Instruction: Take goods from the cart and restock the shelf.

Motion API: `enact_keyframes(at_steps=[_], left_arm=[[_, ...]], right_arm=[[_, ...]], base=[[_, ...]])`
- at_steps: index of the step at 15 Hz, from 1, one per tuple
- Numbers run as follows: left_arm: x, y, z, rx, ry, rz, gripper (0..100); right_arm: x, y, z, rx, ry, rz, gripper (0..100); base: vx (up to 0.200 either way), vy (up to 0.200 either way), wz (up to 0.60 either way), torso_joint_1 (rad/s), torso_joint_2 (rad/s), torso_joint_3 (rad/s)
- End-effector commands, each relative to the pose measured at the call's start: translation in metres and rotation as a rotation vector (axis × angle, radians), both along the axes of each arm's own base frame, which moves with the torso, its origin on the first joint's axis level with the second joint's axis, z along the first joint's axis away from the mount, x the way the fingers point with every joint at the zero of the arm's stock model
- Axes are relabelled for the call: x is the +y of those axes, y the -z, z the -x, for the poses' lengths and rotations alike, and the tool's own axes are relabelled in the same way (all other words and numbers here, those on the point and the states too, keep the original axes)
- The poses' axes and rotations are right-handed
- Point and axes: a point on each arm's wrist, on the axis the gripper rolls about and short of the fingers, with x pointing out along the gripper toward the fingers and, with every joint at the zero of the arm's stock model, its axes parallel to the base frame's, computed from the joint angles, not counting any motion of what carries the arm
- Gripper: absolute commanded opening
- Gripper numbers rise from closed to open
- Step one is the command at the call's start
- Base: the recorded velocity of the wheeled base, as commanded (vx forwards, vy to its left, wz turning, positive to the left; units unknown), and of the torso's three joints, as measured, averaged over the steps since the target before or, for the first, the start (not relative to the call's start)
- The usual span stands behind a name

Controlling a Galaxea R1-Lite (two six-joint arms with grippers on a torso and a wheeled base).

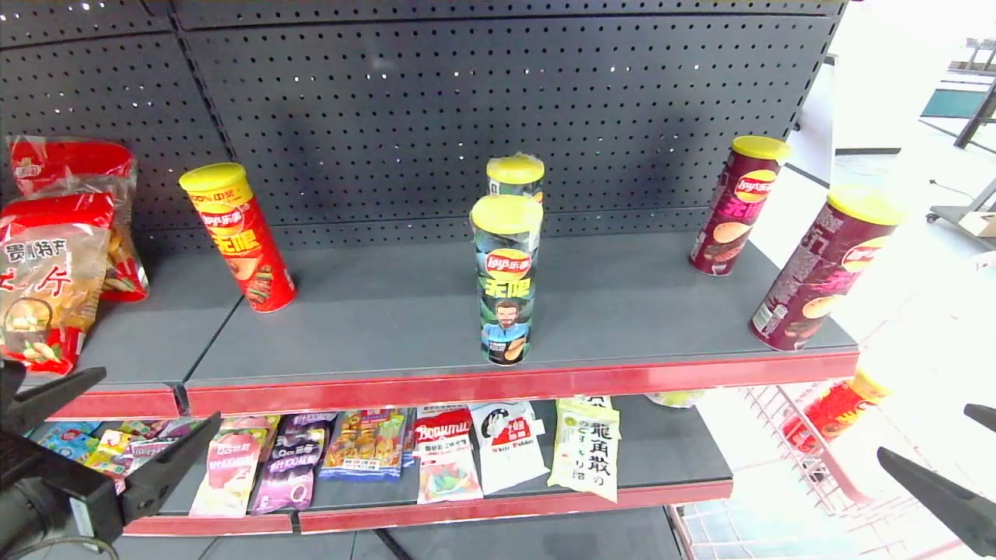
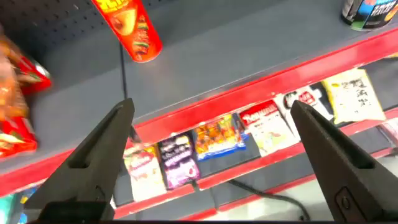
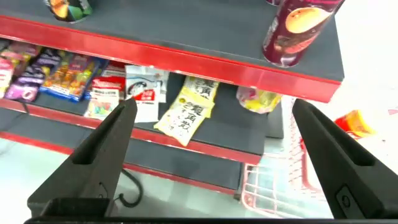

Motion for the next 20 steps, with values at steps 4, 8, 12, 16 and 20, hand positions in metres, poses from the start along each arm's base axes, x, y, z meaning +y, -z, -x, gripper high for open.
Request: enact_keyframes(at_steps=[4,8,12,16,20], left_arm=[[0.0012,0.0042,0.0035,0.003,0.003,-0.020,100],[0.0015,0.0045,0.0038,0.003,0.003,-0.025,100],[0.0019,0.0046,0.0053,-0.002,0.003,-0.023,100],[0.0019,0.0046,0.0053,-0.003,0.006,-0.036,100],[0.0020,0.0040,0.0063,-0.010,0.013,-0.041,100]], right_arm=[[-0.0010,0.0012,-0.0016,0.008,0.013,0.011,100],[-0.0009,0.0019,-0.0020,0.012,0.013,0.012,100],[-0.0008,0.0024,-0.0027,0.019,0.013,0.011,100],[-0.0008,0.0027,-0.0032,0.022,0.013,0.011,100],[-0.0012,0.0102,-0.0003,0.039,0.014,0.017,100]], base=[[0.000,-0.150,0.00,0.008,0.00,0.003],[0.000,-0.200,0.00,0.009,0.01,0.000],[0.000,-0.200,0.00,0.004,0.00,0.000],[0.000,-0.200,0.00,0.000,0.00,0.005],[0.000,-0.100,0.00,0.000,0.00,0.002]])
